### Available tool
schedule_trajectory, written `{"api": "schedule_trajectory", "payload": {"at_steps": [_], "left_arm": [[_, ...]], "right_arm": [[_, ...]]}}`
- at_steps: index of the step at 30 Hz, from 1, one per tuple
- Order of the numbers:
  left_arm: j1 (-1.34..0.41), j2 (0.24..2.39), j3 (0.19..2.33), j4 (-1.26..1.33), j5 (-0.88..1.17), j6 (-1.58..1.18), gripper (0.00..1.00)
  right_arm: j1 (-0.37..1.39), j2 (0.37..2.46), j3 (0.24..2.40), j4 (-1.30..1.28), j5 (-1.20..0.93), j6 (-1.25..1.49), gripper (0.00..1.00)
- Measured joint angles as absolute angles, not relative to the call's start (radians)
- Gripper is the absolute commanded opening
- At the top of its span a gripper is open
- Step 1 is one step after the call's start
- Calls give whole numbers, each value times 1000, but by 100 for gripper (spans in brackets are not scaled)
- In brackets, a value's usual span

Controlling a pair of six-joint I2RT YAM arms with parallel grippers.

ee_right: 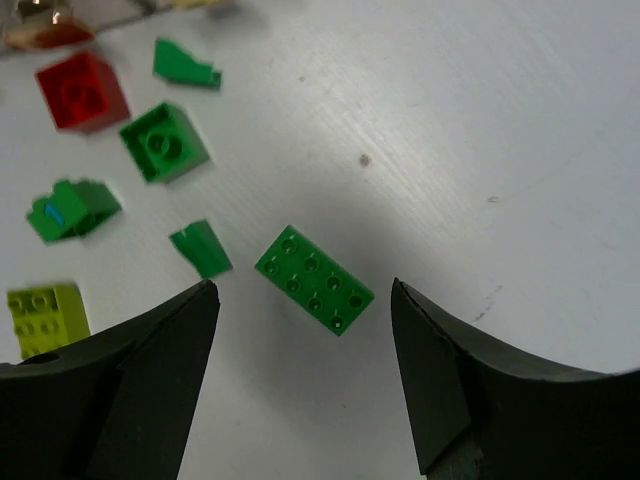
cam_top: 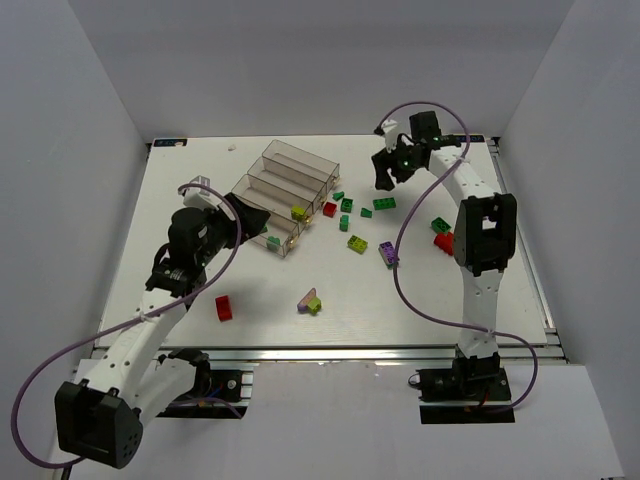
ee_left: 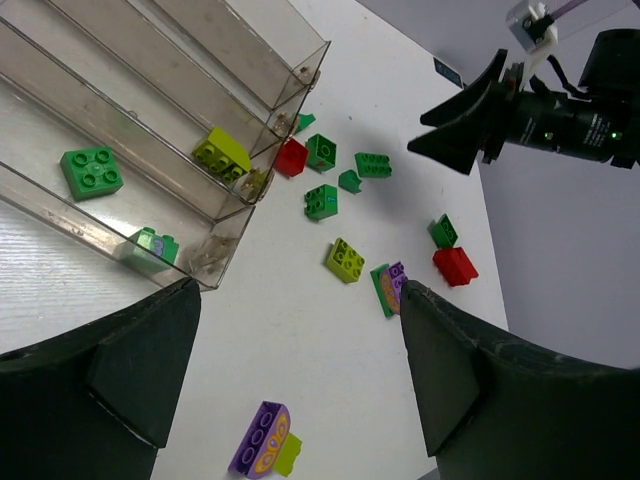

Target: Sort the legos into containers by color

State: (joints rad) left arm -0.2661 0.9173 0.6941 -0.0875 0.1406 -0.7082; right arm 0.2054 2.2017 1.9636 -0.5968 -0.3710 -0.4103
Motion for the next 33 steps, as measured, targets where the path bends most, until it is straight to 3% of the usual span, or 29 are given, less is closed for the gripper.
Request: {"api": "schedule_trajectory", "payload": {"at_steps": [3,7,14,21,33], "left_arm": [[-266,958,694,-72,142,-717,90],[-266,984,695,-70,142,-723,90],[-266,1012,716,-67,143,-718,90],[-266,1014,719,-66,142,-716,90],[-266,1013,719,-44,141,-735,90]], "right_arm": [[192,2226,1967,-680,-486,-635,72],[160,2226,1967,-781,-625,-955,79],[141,2242,1975,-869,-711,-1312,79],[147,2391,2132,-939,-719,-1427,78],[146,2457,2159,-958,-701,-1420,75]]}}
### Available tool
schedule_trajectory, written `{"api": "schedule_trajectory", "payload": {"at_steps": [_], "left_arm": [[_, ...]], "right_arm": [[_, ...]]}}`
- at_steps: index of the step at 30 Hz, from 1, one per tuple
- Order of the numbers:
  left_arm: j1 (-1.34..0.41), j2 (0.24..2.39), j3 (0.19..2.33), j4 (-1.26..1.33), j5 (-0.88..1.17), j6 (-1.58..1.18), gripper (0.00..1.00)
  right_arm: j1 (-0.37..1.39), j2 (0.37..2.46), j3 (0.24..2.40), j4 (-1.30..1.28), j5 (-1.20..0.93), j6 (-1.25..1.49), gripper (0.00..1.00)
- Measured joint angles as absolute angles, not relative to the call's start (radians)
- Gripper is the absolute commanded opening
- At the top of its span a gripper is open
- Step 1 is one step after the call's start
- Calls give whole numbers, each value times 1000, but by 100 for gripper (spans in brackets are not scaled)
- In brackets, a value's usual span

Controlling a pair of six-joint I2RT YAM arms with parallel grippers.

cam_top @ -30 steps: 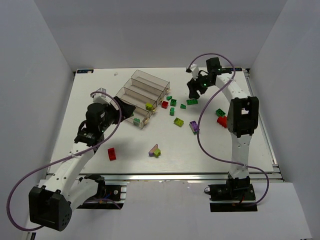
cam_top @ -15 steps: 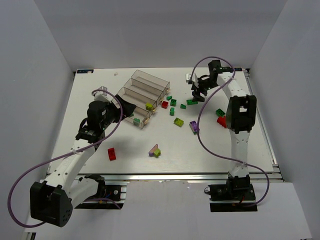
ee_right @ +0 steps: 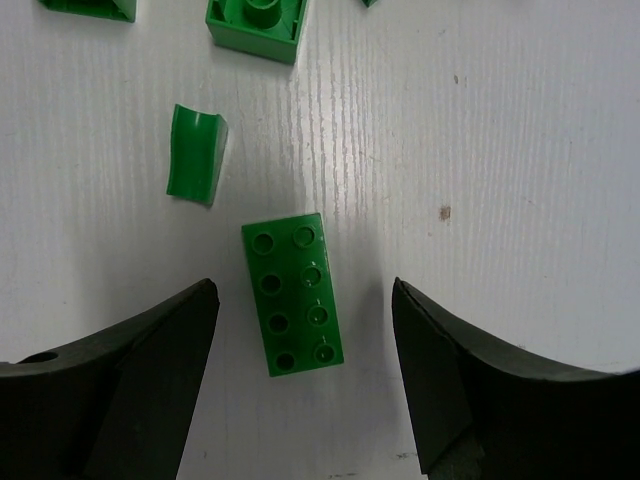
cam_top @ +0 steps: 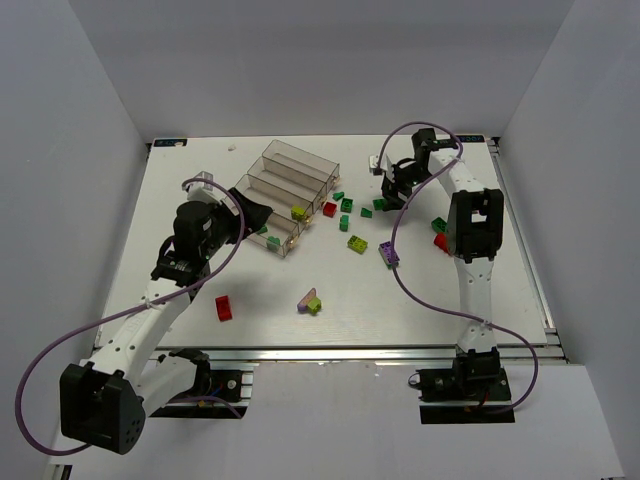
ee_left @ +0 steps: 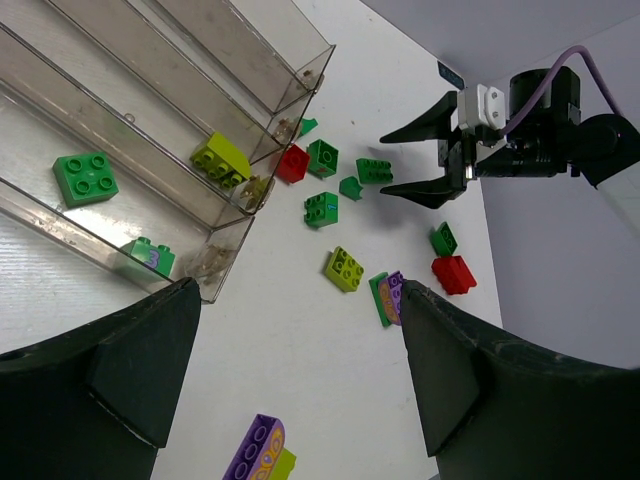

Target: Sort the legos into containers by color

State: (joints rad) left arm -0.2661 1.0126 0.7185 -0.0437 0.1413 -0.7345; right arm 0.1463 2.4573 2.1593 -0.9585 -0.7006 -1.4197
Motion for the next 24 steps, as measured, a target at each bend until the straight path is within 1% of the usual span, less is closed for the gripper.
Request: {"api": "schedule_trajectory", "payload": {"at_steps": [5,10,17,18,20,21,23,24], "left_arm": [[-266,1018,719,-44,141,-738,90],[-266,1027,719,-38,141,-750,90],[-266,1031,723,6,141,-760,90],[-266,1034,725,10,141,-760,90],[-266,1040,730,20,141,-760,90],[-266,1040,731,24,142,-760,90],[-266,1040,734,33,142,-761,90],[-266,1040,735,38,142,-761,90]], "right_arm": [[146,2481,2171,-949,-688,-1403,73],[146,2495,2175,-980,-696,-1422,66],[146,2496,2177,-1052,-691,-1460,49],[146,2496,2177,-1065,-690,-1470,44],[146,2496,2177,-1085,-689,-1482,37],[147,2496,2177,-1090,-689,-1486,32],[146,2495,2176,-1095,-691,-1491,27],[146,2495,2173,-1093,-692,-1488,22]]}}
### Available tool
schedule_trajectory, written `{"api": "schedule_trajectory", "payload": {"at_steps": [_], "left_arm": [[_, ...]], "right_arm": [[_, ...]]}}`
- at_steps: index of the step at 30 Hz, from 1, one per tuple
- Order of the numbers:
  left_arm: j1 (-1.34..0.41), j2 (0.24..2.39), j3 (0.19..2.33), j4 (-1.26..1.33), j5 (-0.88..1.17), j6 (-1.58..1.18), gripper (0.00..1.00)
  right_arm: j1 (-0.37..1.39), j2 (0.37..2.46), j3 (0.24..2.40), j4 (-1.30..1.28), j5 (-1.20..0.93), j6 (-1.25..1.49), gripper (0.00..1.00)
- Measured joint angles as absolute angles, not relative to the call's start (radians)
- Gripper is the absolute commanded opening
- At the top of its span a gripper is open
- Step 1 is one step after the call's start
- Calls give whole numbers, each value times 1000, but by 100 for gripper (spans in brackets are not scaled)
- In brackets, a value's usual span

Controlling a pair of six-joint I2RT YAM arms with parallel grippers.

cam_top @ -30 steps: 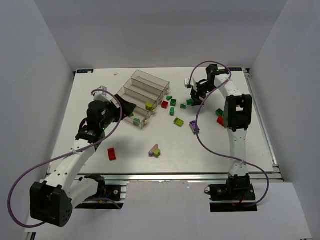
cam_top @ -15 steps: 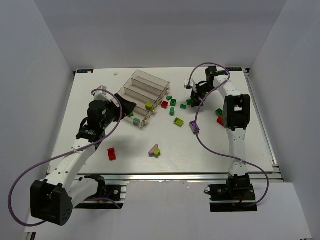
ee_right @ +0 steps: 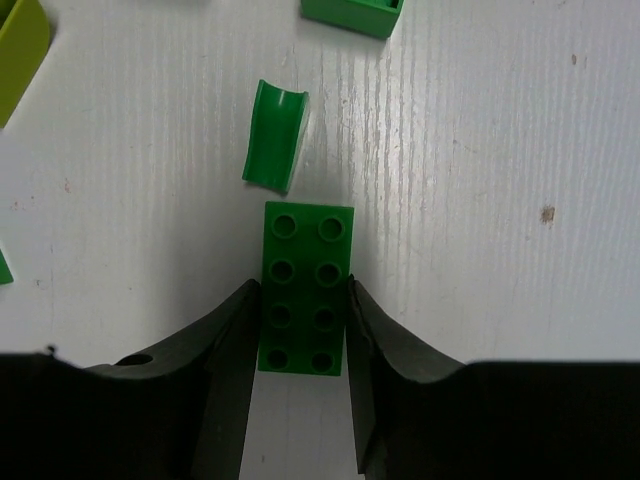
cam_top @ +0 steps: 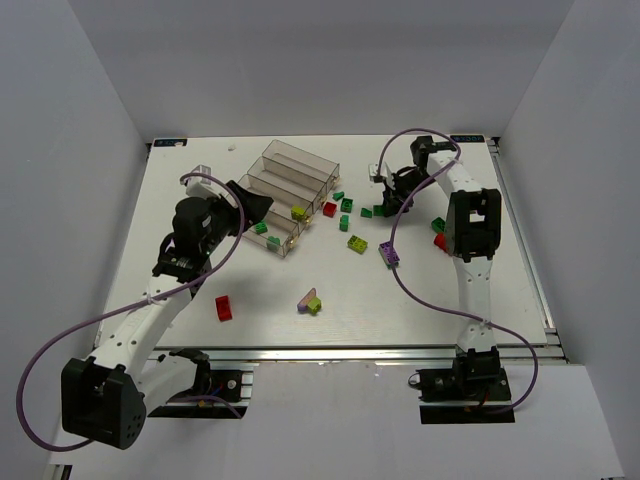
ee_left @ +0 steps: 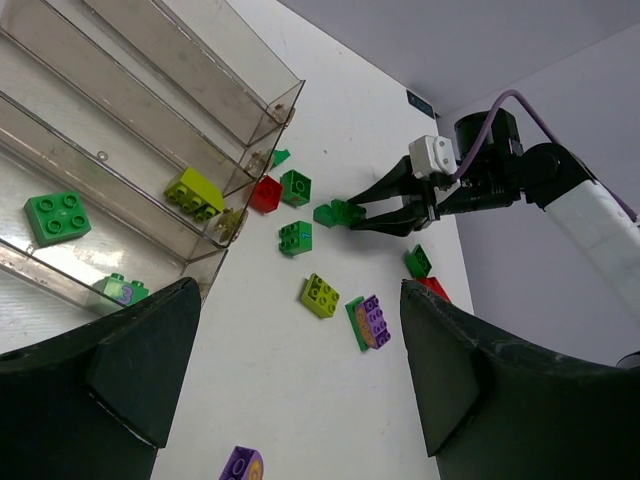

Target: Sort the legos into containers by color

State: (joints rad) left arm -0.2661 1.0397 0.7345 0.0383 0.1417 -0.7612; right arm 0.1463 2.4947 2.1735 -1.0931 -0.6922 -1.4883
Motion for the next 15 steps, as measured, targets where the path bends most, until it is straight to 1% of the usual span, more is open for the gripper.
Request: {"api": "schedule_trajectory", "payload": {"at_steps": [3,8,15], "left_arm": [[-266,1039,735,45,142,-762,90],[-266,1021,735,46,141,-768,90],[-266,935,698,63,133,-786,90]], "right_arm": [[147,2482,2154,-1066,-695,-1440,16],[154,2445,2120,-972,-707,-1243,7],[209,2259,2044,-830,-768,-961,0]]}}
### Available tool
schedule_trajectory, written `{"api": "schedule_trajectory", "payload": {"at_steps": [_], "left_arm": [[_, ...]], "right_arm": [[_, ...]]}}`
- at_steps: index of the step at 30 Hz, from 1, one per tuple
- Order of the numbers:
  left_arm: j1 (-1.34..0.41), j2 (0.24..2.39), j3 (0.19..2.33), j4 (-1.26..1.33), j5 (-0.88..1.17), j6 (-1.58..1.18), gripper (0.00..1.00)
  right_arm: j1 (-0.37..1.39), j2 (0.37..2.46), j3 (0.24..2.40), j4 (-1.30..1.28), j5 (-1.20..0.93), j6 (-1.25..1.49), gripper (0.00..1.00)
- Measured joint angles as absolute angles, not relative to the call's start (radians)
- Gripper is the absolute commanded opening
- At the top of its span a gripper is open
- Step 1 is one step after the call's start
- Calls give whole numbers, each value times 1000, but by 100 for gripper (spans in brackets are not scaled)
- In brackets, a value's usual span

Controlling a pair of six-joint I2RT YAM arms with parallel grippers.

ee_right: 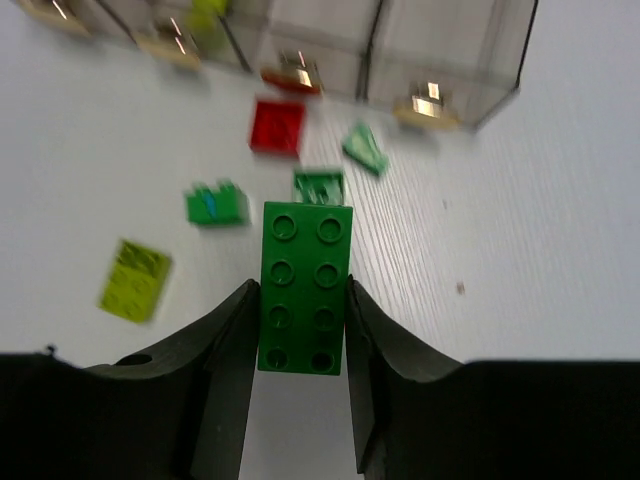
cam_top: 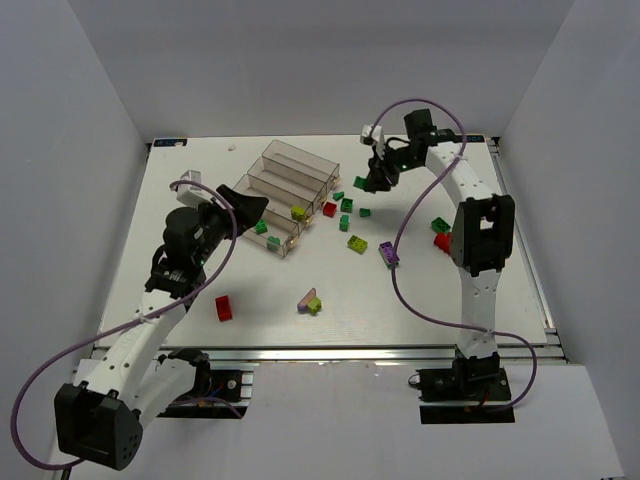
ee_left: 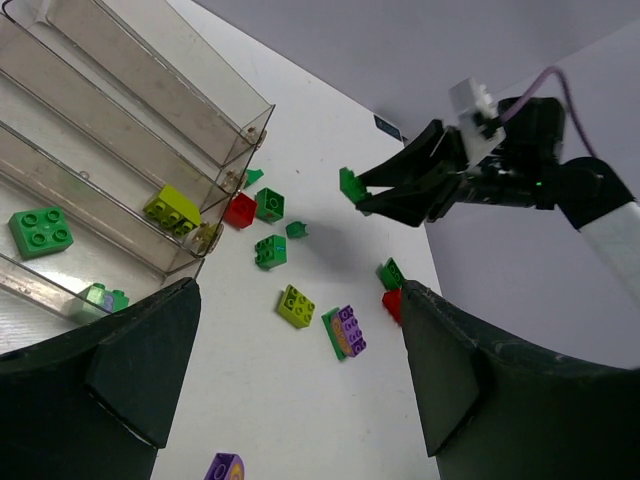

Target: Sort the legos into containers by color

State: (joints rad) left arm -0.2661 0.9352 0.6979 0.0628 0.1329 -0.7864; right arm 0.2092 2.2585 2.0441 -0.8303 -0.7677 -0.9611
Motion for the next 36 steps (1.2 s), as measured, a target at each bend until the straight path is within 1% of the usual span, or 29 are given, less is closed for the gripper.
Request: {"api": "schedule_trajectory", "payload": {"at_steps": [4,5,7,12,18,25,28,31,36], "left_arm": [[-266,899,677,60,123,-791,90],[-266,892,674,58,119,-791,90],[-266,876,668,57,113,-791,90],[-266,829,653,53,103,-798,90],[-266,784,638,31,93,-813,90],[-266,771,637,-6,90,-822,90],[-266,770,637,-24,86,-826,90],[-266,769,637,-32,86,-836,90],[-266,759,627,-30,85,-852,90]], "right_arm": [[306,2180,2048,-761,-842,-773,0],[337,2173,2049,-741,-857,-726,3],[398,2172,2048,-694,-873,-610,3],[550,2178,2020,-513,-843,-329,3],[645,2207,1985,-284,-757,-98,6],[675,2253,1912,-102,-683,51,8],[678,2279,1898,-57,-655,84,11],[683,2289,1877,-27,-645,95,16],[688,2291,1822,-2,-628,88,21]]}}
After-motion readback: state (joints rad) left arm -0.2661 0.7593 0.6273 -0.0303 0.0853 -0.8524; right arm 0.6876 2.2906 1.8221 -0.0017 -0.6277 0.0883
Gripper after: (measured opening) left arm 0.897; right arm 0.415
